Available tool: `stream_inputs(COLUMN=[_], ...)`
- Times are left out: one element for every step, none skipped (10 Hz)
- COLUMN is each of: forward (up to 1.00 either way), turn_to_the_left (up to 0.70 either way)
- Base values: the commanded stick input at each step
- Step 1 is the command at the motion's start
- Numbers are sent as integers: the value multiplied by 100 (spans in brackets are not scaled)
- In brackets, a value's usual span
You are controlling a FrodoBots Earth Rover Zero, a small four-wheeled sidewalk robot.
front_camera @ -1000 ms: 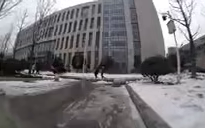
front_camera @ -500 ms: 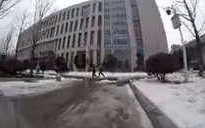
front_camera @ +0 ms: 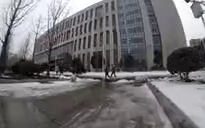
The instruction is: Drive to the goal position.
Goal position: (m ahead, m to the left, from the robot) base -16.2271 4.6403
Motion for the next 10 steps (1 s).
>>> stream_inputs(forward=[70, 70, 70, 70, 70, 70, 70, 70, 70, 70], turn_to_the_left=[27, 27, 27, 27, 27, 27, 27, 27, 27, 27])
